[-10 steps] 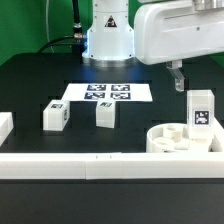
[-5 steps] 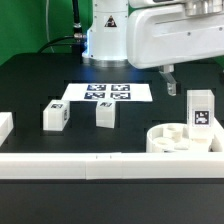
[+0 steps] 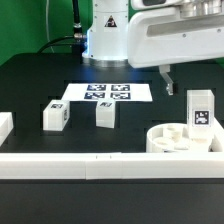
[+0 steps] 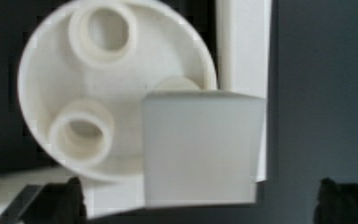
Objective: Assemble stool
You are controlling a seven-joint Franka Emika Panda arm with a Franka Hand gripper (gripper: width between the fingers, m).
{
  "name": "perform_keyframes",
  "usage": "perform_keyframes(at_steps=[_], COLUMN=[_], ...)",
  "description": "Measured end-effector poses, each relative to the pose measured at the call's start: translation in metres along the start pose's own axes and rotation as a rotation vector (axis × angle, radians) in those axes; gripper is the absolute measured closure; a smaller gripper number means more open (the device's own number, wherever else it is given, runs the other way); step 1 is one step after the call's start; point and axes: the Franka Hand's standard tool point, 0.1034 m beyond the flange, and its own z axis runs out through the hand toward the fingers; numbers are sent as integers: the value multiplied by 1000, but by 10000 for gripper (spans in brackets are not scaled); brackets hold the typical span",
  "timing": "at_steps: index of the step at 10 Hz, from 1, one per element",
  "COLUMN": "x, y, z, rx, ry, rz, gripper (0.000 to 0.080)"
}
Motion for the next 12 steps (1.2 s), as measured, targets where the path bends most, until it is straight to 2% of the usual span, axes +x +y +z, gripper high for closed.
perform_keyframes(at_steps=[4,5,6,7,8,12], x=[-6,-7,-7,-4,0,0], y=[-2,-5,-9,-13,-14,-13], z=[14,16,18,18,17,17], rx=[-4,-8,-9,-10,-18,-16], ry=[-15,-17,-24,-38,-52,-53], rz=[62,33,-9,-70,-134,-104], gripper=[150,259,259,393,458,458])
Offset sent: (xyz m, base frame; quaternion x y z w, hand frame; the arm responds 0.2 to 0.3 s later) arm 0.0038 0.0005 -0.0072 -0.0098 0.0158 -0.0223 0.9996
